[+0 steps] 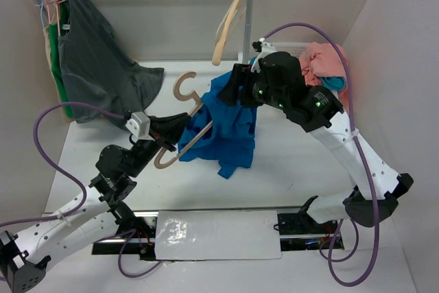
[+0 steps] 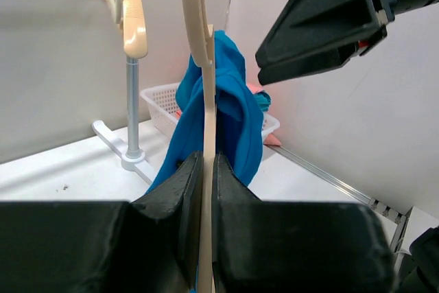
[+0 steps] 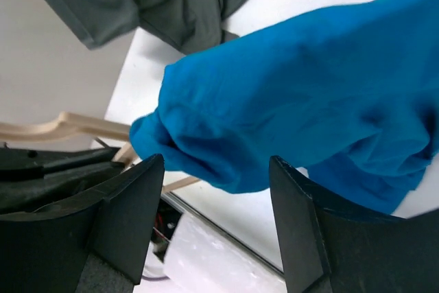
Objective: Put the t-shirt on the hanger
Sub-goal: Place tshirt on hanger
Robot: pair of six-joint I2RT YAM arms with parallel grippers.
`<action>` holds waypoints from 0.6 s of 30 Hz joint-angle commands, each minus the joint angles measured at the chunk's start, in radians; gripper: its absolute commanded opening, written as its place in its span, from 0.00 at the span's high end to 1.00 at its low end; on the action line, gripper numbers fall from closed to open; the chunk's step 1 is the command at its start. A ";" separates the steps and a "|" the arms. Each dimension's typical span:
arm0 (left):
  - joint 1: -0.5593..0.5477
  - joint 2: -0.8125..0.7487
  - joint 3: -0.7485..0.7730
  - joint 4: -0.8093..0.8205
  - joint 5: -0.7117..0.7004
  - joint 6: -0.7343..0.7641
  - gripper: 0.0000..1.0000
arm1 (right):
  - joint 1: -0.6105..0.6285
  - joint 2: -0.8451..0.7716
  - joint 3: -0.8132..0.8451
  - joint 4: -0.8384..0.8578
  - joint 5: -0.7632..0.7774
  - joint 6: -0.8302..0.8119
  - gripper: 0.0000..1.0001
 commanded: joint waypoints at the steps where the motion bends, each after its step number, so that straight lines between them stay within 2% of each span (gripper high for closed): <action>1: -0.004 -0.044 -0.005 0.114 -0.017 0.048 1.00 | -0.034 -0.028 0.016 0.067 -0.031 0.083 0.30; 3: -0.004 -0.044 -0.014 0.114 -0.028 0.048 1.00 | -0.049 -0.016 0.016 0.087 -0.077 0.095 0.26; 5: -0.004 -0.053 -0.025 0.114 -0.028 0.048 1.00 | -0.062 -0.016 -0.002 0.110 -0.137 0.140 0.26; 8: -0.004 -0.062 -0.025 0.089 -0.016 0.048 1.00 | -0.083 -0.016 -0.076 0.174 -0.148 0.163 0.28; 10: -0.004 -0.073 -0.025 0.074 -0.005 0.048 1.00 | -0.092 -0.016 -0.076 0.184 -0.139 0.163 0.29; 13: -0.004 -0.094 -0.025 0.049 -0.005 0.048 1.00 | -0.102 0.033 -0.057 0.184 -0.215 0.143 0.30; 16: -0.004 -0.104 -0.025 0.040 -0.005 0.048 1.00 | -0.102 0.076 -0.022 0.164 -0.272 0.143 0.21; 18: -0.004 -0.104 -0.025 0.049 -0.005 0.048 1.00 | -0.102 0.067 -0.074 0.210 -0.295 0.175 0.17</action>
